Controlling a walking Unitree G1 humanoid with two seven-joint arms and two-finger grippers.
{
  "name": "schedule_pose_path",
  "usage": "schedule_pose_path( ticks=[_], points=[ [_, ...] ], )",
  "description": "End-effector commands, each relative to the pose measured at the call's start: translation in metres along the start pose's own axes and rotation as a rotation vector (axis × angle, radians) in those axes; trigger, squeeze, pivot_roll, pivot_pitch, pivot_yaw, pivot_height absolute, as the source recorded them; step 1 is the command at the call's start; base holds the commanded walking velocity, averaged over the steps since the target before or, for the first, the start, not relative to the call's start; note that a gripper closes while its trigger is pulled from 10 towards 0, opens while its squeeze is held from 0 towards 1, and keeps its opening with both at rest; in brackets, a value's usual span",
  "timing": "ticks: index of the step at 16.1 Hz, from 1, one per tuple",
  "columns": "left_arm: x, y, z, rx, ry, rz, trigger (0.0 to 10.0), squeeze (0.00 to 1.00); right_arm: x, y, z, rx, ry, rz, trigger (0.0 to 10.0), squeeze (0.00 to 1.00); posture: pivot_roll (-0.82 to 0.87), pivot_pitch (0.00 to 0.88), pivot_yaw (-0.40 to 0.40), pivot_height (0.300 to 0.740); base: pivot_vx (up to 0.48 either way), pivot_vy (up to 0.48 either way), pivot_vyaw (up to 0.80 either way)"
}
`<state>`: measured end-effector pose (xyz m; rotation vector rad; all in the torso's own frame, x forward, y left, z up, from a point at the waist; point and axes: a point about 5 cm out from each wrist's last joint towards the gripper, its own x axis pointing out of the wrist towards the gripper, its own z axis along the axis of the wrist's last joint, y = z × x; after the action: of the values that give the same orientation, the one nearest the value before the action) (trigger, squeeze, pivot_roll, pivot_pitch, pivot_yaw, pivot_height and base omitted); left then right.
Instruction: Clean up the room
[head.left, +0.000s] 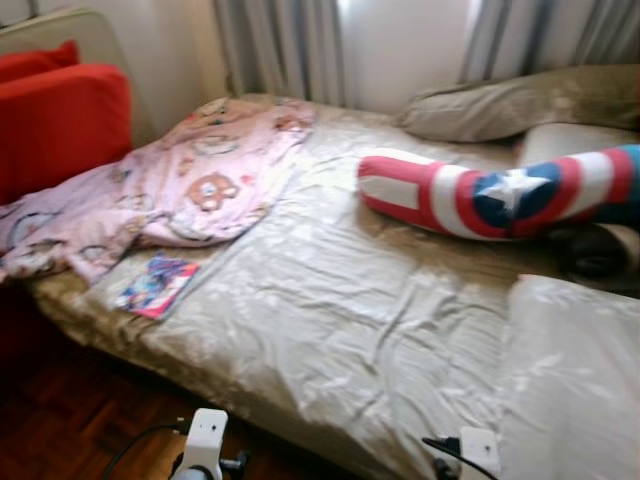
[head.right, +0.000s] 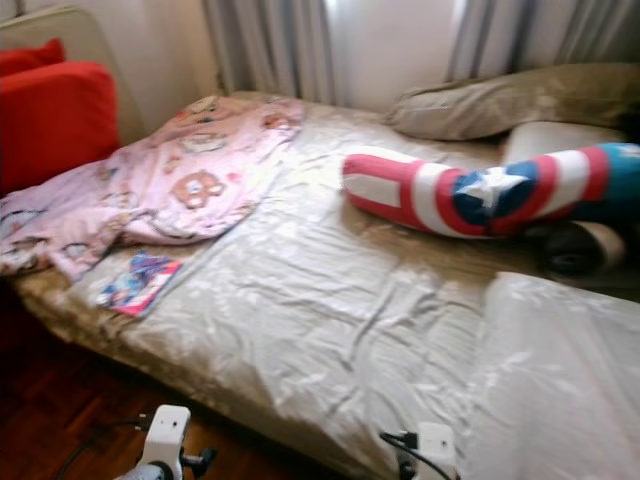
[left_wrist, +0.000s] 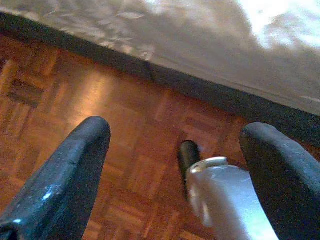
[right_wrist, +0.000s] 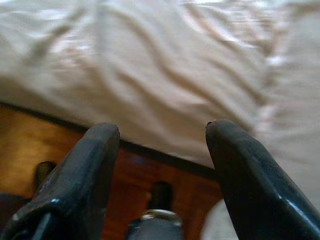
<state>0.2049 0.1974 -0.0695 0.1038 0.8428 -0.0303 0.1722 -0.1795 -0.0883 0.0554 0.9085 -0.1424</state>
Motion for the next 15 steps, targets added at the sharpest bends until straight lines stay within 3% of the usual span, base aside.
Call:
schedule_pose_path(
  ticks=[1,9,15],
  points=[
    [0.0,0.0,-0.001,0.026,0.008,-0.002,10.0,0.0,-0.001,-0.003,-0.005,0.013,0.016,-0.007,10.0,0.0,0.02,0.0,0.026,0.74,0.0,0.379,0.0],
    [-0.001,0.001,-0.003,0.019,0.01,0.0,10.0,0.0,-0.001,-0.004,-0.004,0.006,0.021,-0.005,10.0,0.0,0.02,0.0,0.024,0.74,0.0,0.425,0.0],
    [-0.007,0.021,-0.015,0.016,0.033,0.021,10.0,0.0,-0.001,-0.003,-0.004,0.016,0.022,-0.01,10.0,0.0,0.02,0.0,0.028,0.74,0.0,0.48,0.0]
  ],
)
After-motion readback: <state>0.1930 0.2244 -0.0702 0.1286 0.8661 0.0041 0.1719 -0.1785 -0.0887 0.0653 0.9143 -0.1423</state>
